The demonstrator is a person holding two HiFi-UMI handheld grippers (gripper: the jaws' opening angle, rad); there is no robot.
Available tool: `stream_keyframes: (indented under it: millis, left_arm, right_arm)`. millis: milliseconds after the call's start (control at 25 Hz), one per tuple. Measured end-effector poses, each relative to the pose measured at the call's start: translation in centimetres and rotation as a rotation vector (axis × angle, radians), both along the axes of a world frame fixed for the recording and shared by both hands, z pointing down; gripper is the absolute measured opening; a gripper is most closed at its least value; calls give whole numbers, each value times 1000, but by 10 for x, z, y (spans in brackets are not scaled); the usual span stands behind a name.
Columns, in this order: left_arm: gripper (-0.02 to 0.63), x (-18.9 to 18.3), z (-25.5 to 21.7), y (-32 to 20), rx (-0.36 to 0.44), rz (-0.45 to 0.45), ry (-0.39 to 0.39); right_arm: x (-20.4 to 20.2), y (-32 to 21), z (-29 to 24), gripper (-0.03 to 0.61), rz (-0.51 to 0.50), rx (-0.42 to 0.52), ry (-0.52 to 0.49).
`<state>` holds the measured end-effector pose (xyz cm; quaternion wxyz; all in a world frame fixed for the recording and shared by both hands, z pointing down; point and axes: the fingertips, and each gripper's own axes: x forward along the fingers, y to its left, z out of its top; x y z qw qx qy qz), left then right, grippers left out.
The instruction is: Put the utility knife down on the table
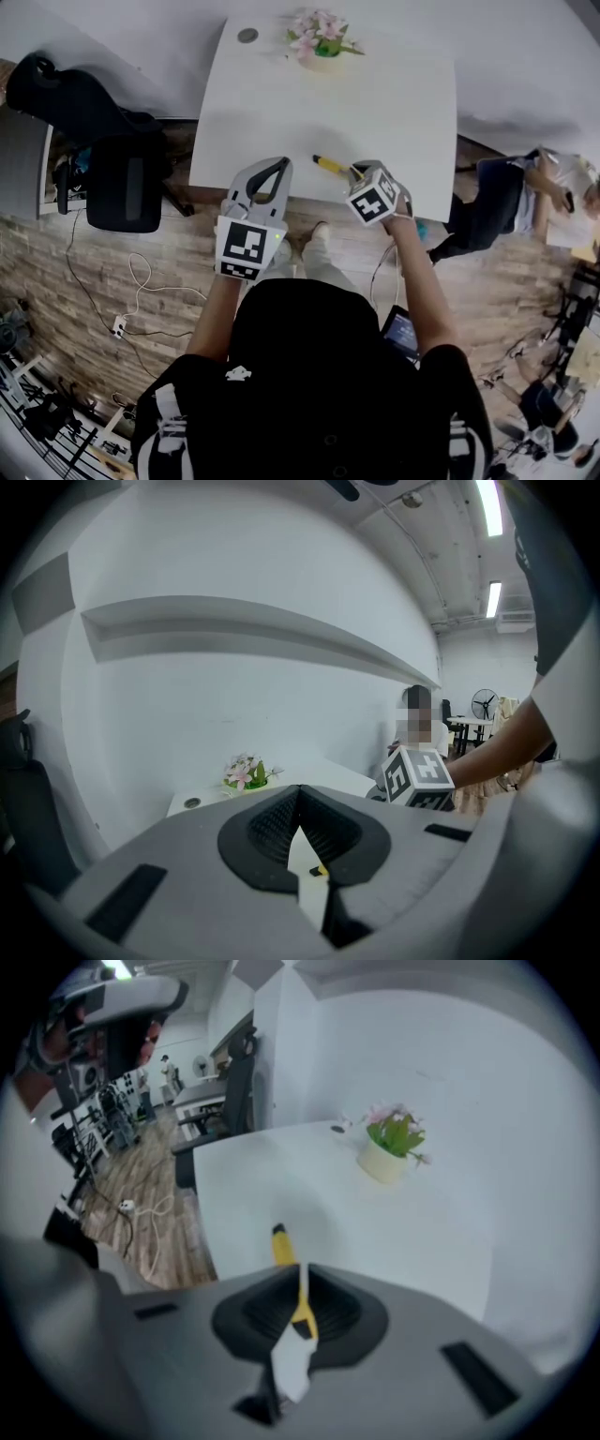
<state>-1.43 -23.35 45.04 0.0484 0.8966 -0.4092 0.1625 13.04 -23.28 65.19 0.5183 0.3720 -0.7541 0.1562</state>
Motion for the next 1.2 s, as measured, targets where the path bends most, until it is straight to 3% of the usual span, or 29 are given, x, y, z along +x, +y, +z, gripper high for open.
stream_keyframes:
  millis: [320,1200]
  left_arm:
    - [14,-5,-20,0,48,12,3]
    - [14,-13,-78,1,199,59,17]
  right_arm:
    - [-16,-7,-58,35,73,125,-140]
    - [-31,-8,-231,34,194,560,-331]
